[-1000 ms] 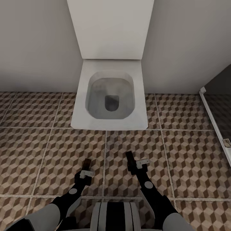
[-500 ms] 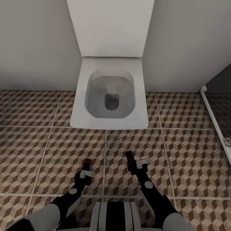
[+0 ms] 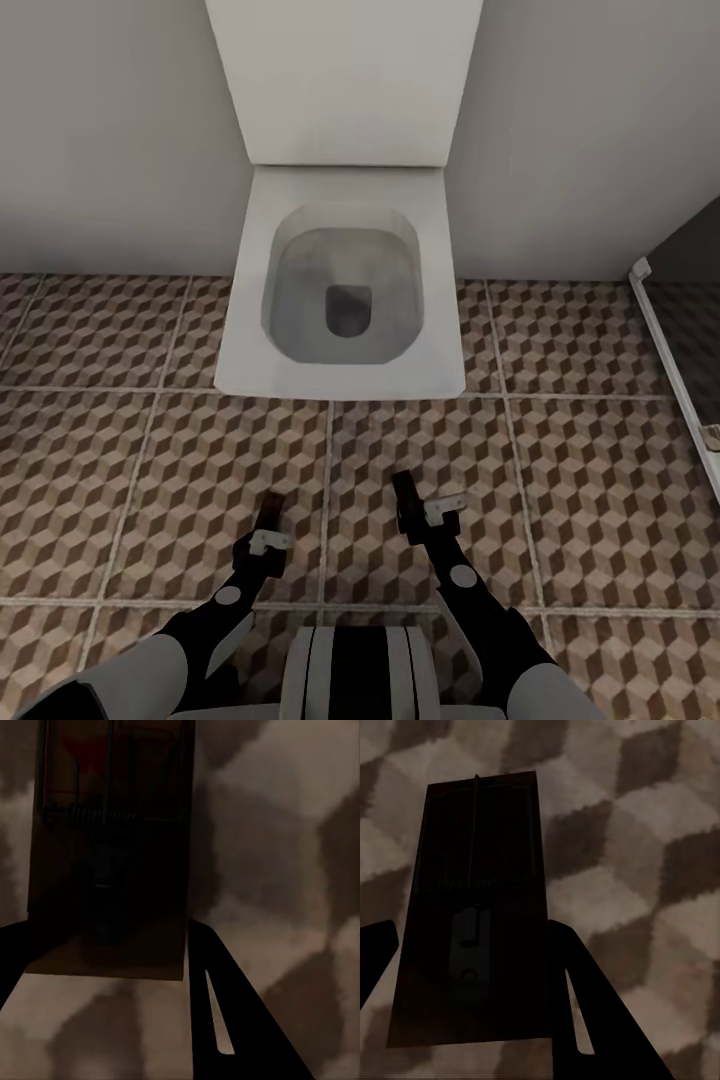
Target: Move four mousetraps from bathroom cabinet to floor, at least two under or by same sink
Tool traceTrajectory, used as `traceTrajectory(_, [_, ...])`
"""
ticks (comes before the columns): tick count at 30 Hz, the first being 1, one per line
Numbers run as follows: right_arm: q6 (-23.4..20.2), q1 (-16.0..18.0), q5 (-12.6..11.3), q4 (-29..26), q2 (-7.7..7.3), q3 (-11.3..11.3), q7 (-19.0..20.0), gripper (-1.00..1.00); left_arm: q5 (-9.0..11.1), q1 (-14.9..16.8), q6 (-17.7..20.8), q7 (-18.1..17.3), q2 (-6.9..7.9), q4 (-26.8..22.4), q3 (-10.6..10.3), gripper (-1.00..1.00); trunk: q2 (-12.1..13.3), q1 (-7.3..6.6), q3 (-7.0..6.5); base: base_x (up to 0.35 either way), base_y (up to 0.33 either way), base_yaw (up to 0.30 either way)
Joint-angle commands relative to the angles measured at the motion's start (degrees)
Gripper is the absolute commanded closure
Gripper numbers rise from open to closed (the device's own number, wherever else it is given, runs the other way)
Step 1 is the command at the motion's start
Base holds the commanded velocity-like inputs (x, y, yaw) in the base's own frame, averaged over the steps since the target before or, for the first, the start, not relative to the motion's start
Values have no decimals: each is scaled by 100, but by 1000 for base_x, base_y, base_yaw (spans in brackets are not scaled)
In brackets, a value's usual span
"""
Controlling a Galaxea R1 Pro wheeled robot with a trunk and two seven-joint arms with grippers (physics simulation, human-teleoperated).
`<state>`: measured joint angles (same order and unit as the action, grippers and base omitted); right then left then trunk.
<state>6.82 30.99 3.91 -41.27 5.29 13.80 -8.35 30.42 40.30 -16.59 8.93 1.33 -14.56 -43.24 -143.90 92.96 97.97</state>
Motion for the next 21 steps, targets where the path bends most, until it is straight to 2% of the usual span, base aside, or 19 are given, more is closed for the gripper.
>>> traceTrajectory(1, [9, 3, 40, 5, -1, 17, -47, 100, 86, -3, -2, 56, 6, 9, -64, 100, -1, 0, 12, 0, 0, 0])
traceTrajectory(14, [18, 3, 40, 5, -10, 26, -44, 100, 79, -3, -39, 77, 5, -13, -69, 100, -1, 0, 49, 0, 0, 0])
traceTrajectory(17, [20, 3, 40, 5, -10, 26, -44, 100, 78, -4, -112, 80, 6, -17, -70, 100, -1, 0, 49, 0, 0, 0])
traceTrajectory(21, [39, 3, 40, 5, -16, 26, -39, 100, 75, -4, -443, 85, 14, -14, -71, 100, -1, 0, 49, 0, 0, 0])
